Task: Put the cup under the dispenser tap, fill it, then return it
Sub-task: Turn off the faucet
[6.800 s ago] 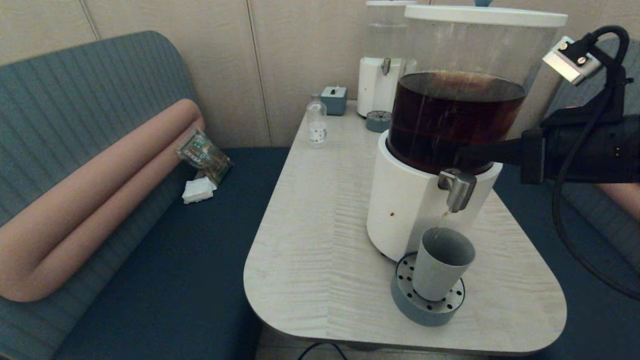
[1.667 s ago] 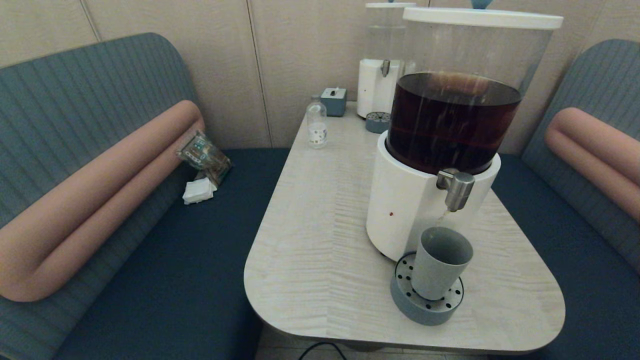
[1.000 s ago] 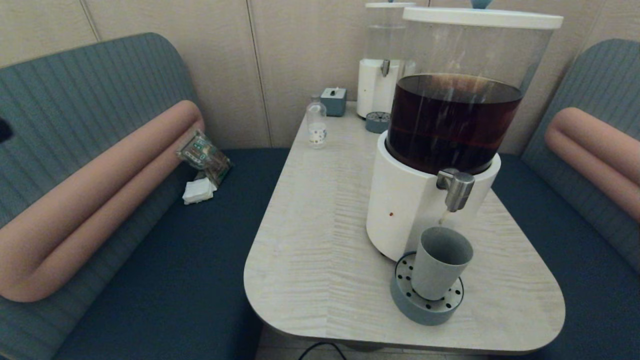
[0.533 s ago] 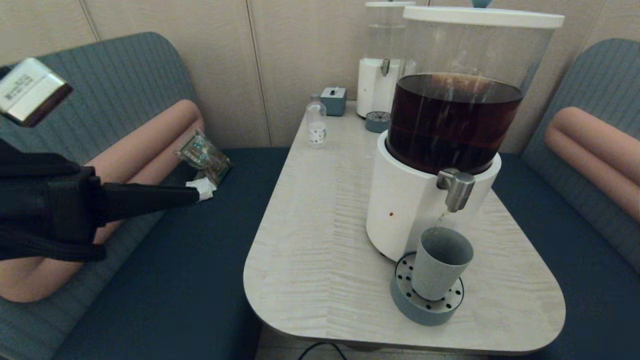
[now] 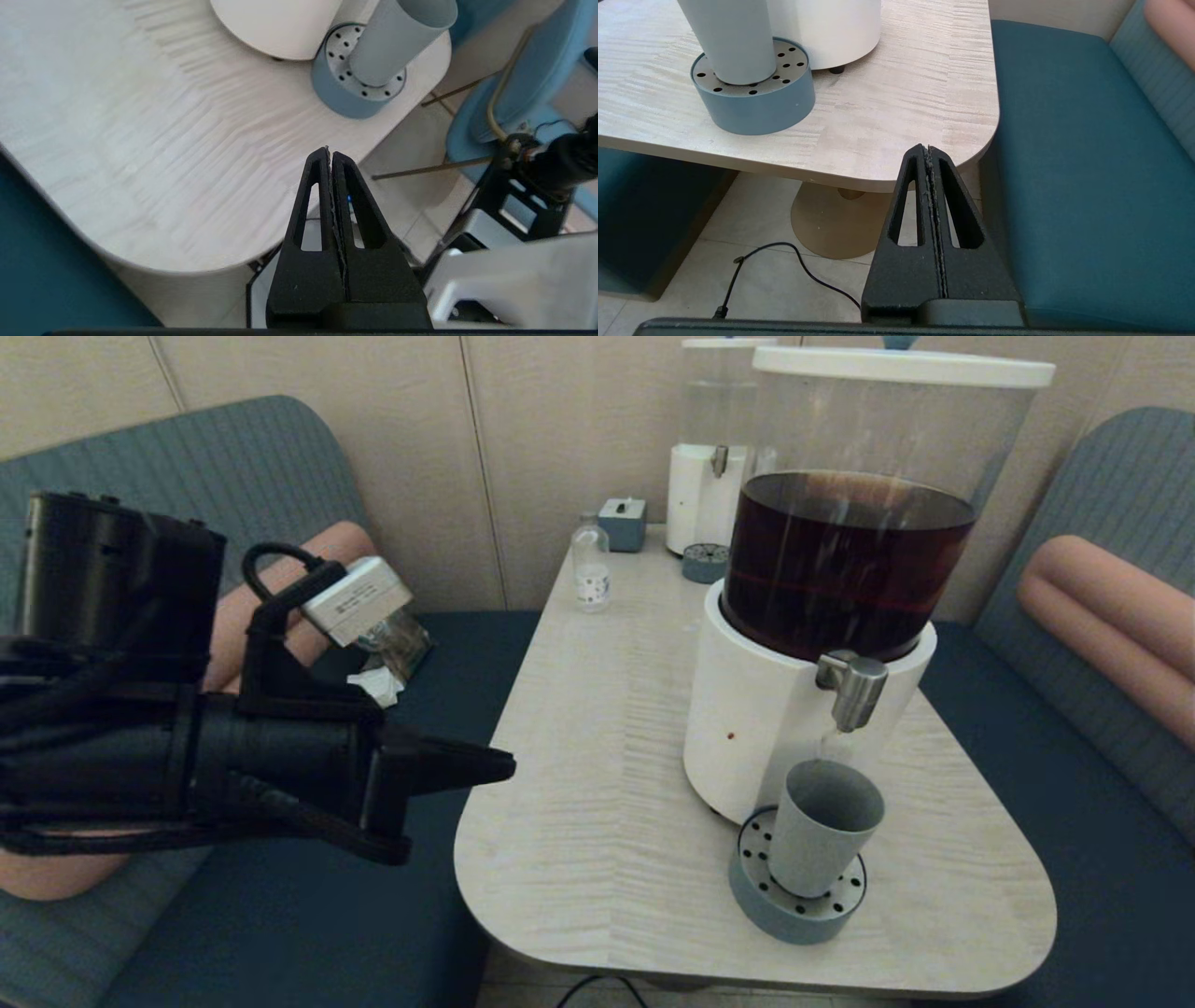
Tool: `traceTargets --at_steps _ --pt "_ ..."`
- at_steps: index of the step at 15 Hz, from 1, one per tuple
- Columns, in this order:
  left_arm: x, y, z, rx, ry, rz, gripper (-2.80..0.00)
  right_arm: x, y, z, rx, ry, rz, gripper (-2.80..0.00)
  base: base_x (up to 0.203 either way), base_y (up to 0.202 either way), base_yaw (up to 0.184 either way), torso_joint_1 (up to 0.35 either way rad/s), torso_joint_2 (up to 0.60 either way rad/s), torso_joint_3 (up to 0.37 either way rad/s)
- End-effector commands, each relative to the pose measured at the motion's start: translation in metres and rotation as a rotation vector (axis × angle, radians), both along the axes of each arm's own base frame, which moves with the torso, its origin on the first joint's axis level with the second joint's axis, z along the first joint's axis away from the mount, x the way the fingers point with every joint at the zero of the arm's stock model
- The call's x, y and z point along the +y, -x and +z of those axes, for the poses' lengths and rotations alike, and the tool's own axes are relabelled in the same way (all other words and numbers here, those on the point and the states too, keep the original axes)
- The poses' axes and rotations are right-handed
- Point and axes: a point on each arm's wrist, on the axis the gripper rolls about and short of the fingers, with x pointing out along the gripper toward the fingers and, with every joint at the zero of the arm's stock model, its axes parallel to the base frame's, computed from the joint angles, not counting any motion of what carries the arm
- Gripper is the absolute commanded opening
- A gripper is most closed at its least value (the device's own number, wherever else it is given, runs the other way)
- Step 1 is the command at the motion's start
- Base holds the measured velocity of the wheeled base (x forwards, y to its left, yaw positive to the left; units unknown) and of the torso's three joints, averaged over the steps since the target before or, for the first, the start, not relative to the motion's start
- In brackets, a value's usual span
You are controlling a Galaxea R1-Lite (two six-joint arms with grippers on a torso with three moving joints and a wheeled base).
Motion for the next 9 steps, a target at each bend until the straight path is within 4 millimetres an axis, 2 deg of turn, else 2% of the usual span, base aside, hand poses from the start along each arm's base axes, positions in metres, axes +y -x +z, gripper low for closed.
traceTargets --at_steps 1,4,6,9 --pt "-0.022 -0.009 -0.002 0.009 -0.02 -0.038 -2.8 0.0 0.0 0.0 0.0 0.001 0.001 -2.8 0.0 0.0 0.0 0.0 0.0 0.0" --pt "-0.05 -0.026 -0.012 -0.026 -0.123 -0.022 -2.8 0.0 0.0 0.0 0.0 0.001 0.001 -2.8 0.0 0.0 0.0 0.0 0.0 0.0" --pt "-0.065 -0.034 -0.02 -0.14 -0.237 -0.085 -2.8 0.0 0.0 0.0 0.001 0.0 0.001 -2.8 0.0 0.0 0.0 0.0 0.0 0.0" --pt "-0.089 -0.033 -0.012 -0.261 -0.264 -0.181 -2.8 0.0 0.0 0.0 0.0 0.001 0.001 -2.8 0.0 0.0 0.0 0.0 0.0 0.0"
